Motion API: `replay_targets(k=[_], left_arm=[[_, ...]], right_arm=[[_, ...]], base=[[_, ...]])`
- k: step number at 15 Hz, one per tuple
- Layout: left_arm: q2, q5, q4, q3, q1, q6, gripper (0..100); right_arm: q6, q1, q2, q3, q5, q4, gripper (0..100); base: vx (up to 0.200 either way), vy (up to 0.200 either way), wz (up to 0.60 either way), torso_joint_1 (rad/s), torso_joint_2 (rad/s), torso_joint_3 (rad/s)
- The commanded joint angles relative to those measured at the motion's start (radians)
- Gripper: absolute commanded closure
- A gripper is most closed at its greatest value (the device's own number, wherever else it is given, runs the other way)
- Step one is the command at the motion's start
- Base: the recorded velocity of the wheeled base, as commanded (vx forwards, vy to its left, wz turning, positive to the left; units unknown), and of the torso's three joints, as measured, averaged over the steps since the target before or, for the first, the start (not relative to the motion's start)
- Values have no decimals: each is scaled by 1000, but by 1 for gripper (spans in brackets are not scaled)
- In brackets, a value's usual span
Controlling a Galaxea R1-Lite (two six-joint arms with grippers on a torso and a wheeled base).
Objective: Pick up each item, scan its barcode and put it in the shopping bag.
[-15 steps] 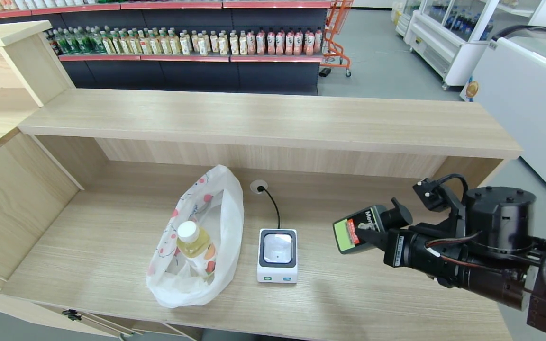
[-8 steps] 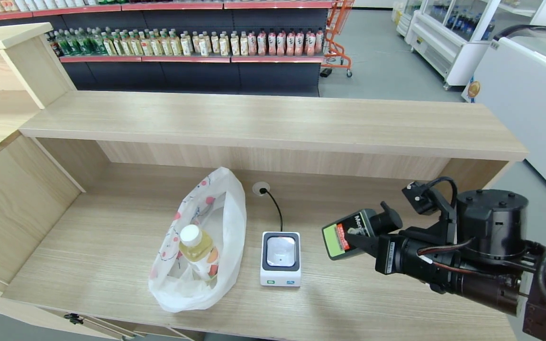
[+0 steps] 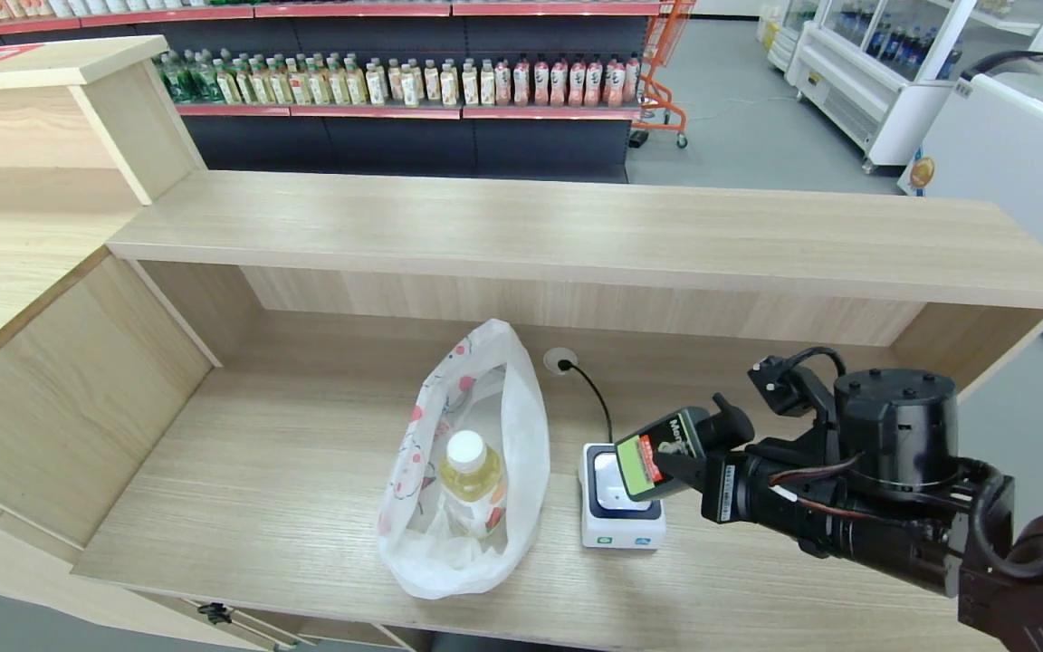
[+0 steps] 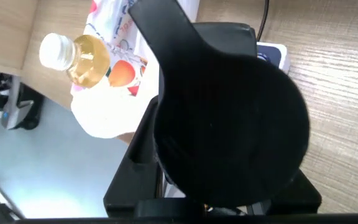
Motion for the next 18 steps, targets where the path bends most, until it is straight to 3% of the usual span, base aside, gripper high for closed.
replay_targets(k=[1,18], left_arm=[[2,1,0,0,0,0,0],[2,1,0,0,0,3,0]], right_arm=[[-24,-33,73,-51,-5,-1,100],[-27,-33,289,-128,-1,-61,100]], base=[[0,0,0,0,0,0],[0,0,0,0,0,0]])
